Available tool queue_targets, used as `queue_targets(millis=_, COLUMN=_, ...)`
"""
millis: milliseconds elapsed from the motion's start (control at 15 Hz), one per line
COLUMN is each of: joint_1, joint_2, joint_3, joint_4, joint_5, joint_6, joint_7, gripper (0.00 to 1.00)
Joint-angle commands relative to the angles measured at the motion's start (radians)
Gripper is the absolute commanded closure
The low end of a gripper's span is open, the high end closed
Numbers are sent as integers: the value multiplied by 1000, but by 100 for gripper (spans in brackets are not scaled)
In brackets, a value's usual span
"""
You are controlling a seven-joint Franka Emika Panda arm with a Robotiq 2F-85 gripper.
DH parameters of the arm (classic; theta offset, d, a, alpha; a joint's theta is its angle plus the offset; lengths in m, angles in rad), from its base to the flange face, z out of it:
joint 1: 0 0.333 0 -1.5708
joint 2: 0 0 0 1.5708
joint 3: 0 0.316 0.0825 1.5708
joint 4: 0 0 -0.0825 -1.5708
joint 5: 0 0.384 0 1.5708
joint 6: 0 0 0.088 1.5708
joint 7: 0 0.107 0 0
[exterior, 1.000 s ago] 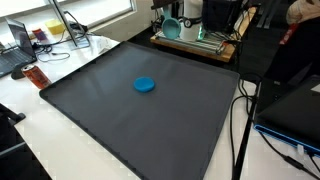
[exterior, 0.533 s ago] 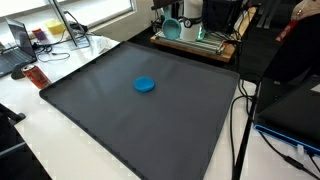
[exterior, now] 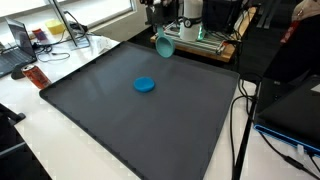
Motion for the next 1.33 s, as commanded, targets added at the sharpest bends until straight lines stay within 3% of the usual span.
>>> queue_targets(millis=0, joint_1=-21, joint_2=146, joint_3=23, joint_4=103, joint_5=-84, joint_6=35, joint_7=104, gripper=77)
queue_targets(millis=333, joint_1=-19, joint_2=284, joint_3=8, joint_4=190, joint_5=-253, joint_6=30, joint_7=178, gripper=77)
queue_targets(millis=667, joint_1=-19, joint_2=381, joint_3=-23, joint_4=234, joint_5=-352, joint_6=37, joint_7=144, gripper=77)
queue_targets(millis=1267, joint_1=-15, joint_2=452, joint_3=-56, joint_4=246, joint_5=-400, joint_6=71, joint_7=139, gripper=77)
